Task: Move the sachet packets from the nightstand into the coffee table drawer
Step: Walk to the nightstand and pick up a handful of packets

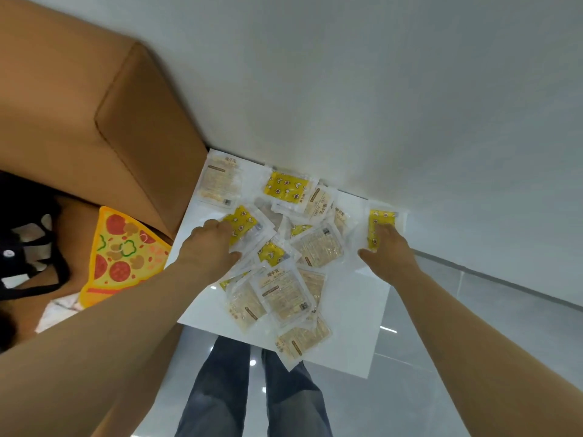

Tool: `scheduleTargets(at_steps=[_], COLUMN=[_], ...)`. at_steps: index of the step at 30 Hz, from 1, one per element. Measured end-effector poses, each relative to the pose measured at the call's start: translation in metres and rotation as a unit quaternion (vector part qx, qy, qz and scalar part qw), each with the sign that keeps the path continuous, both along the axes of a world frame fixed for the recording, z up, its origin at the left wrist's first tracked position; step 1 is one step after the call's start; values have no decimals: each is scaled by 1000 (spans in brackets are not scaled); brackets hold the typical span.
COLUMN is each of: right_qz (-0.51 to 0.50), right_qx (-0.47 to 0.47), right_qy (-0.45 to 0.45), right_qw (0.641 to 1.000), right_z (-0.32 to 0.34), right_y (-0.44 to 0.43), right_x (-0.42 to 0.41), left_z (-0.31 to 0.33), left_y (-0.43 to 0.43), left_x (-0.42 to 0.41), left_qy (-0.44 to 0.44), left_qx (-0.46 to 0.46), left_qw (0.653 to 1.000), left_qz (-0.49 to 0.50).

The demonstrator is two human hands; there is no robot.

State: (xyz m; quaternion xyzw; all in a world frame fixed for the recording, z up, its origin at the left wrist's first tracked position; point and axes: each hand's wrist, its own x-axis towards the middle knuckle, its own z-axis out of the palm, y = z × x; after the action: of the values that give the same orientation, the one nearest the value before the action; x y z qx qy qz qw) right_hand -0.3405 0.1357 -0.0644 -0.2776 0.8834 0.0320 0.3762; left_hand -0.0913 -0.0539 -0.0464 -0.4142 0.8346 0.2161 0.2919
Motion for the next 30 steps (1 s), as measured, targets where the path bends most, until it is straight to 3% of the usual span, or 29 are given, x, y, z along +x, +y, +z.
scheduleTargets(at_steps=[4,7,10,16,23,26,30], right_qz=[6,13,-52,-262,-422,-451,-416], right_qx=[-23,-105,-164,-110,-58,-105,-117], right_qy=[2,1,42,37,13,-22,-17], right_qw=[1000,994,984,958,905,886,902], right_z=[-14,-12,-11,-24,-33,-28,-25], right_y=[9,13,10,-12,-36,-37,-37], right_x=[21,38,45,42,53,58,72], left_z=[-21,-30,-35,-44,-50,-52,-53], left_y=[-2,0,-1,0,-3,-6,-8], left_x=[0,-2,-5,-10,-11,-11,-12], left_qy=[15,20,33,33,44,38,41], left_qx=[-5,-23,-32,-53,-38,-32,-24], left_qw=[999,999,996,993,991,992,991], left_qz=[28,44,75,101,122,119,122])
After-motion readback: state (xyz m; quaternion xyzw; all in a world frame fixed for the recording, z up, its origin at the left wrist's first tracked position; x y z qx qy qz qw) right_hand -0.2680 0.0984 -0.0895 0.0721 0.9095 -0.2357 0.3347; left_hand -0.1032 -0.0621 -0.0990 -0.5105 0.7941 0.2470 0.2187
